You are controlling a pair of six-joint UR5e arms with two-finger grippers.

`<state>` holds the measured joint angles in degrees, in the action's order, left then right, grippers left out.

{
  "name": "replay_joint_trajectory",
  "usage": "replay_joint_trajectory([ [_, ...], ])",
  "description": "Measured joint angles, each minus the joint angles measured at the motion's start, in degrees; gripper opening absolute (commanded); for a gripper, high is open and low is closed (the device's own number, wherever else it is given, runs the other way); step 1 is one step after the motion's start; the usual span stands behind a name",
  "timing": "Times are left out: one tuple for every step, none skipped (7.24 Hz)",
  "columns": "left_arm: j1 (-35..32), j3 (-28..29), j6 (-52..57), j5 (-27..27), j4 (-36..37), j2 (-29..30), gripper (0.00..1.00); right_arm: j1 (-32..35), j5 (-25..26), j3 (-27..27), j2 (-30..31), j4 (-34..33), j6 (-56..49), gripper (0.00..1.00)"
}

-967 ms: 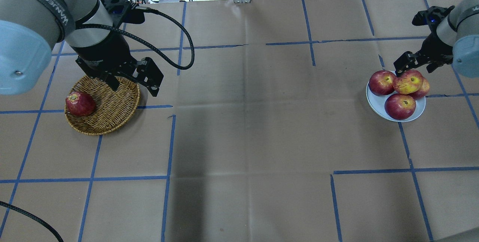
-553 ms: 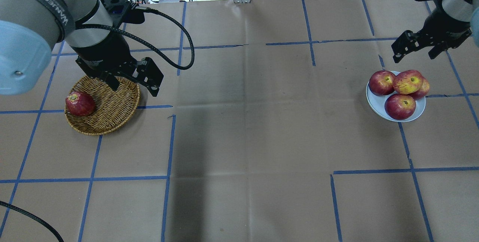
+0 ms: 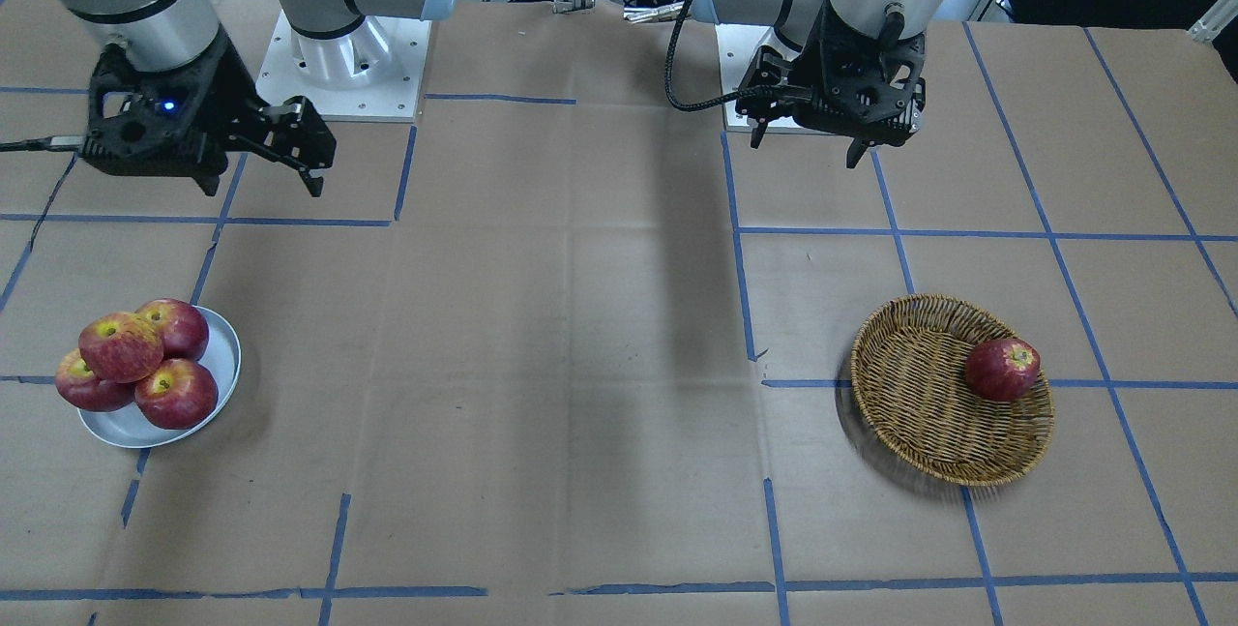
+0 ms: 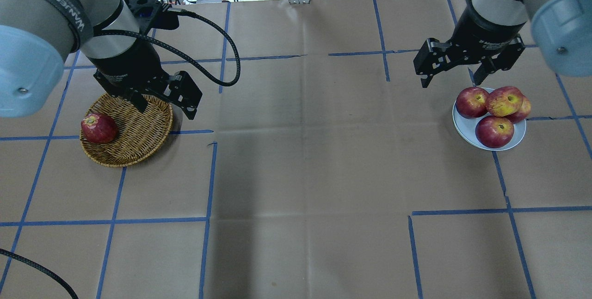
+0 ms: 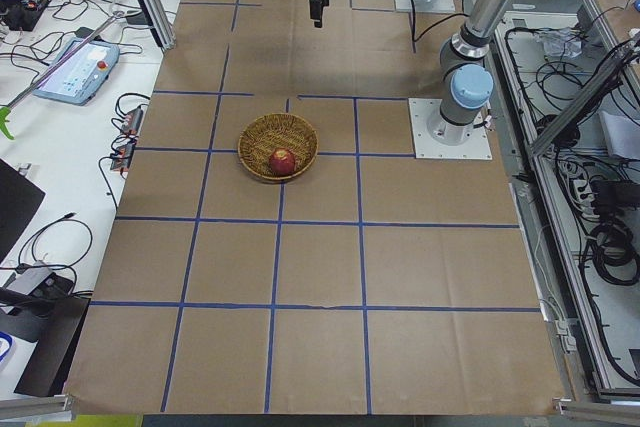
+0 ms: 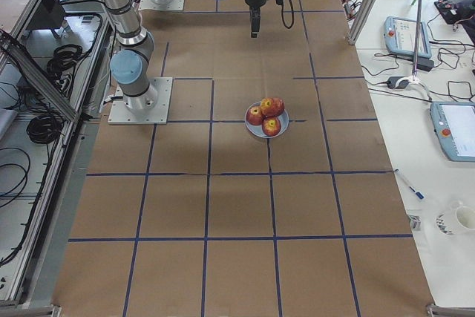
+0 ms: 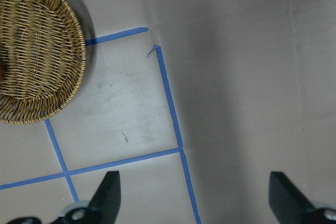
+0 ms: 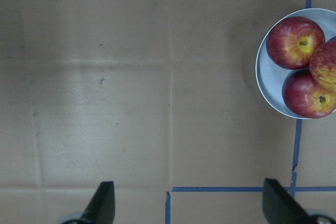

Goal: Transfer apple from basket to plate

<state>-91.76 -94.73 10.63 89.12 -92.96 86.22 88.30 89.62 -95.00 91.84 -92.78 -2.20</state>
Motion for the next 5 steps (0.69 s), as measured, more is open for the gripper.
replay_joint_trajectory([
  [0.0,0.0,0.0,0.0,0.0,0.0,0.99,1.6,0.1,0.0,0.3,0.4,1.2,1.0],
  [0.0,0.0,0.0,0.0,0.0,0.0,0.99,2.2,0.2,0.1,0.2,0.4,1.5,1.0],
  [0.0,0.0,0.0,0.0,0.0,0.0,0.99,2.2,0.4,0.2,0.1,0.4,1.4,1.0],
  [0.0,0.0,0.0,0.0,0.0,0.0,0.99,2.1,0.5,0.3,0.0,0.3,1.2,1.0],
  [0.0,0.0,0.0,0.0,0.0,0.0,0.99,2.0,0.5,0.3,-0.1,0.3,1.1,1.0],
])
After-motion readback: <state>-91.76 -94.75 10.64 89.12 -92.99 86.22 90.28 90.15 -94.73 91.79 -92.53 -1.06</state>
